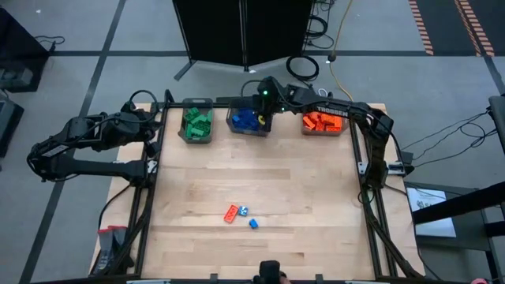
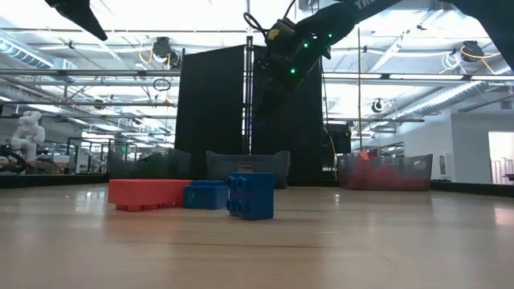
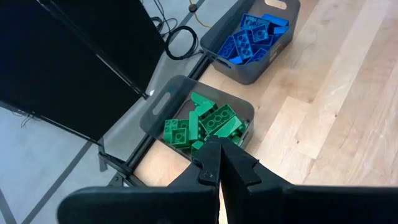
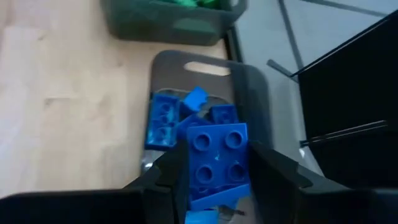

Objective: Sort blocks
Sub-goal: Put the blue game piece into the middle black bin

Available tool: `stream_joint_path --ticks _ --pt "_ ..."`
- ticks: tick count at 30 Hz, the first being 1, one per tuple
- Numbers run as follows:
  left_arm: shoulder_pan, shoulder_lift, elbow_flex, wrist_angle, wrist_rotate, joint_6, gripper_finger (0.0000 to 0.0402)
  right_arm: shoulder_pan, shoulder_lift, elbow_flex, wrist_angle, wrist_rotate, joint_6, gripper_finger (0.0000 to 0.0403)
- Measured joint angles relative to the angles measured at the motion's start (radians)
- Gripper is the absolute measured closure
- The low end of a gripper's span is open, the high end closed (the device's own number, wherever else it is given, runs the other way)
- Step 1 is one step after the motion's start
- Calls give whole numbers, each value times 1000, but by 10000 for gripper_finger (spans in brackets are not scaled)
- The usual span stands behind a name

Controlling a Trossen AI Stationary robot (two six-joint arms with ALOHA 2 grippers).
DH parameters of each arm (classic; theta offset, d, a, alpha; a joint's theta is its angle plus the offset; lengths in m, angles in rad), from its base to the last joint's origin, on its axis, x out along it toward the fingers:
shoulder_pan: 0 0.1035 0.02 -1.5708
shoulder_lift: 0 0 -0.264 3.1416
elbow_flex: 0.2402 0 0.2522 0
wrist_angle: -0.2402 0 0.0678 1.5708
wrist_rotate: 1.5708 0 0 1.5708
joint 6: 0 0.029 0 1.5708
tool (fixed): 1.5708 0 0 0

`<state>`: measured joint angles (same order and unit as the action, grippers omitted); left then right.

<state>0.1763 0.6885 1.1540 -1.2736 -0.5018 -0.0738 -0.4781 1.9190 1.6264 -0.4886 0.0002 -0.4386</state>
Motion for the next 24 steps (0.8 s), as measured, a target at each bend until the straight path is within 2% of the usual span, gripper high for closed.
stream_joint_path --ticks 24 --pt "0 0 0 1 -3 -25 402 -68 0 0 73 -32 4 273"
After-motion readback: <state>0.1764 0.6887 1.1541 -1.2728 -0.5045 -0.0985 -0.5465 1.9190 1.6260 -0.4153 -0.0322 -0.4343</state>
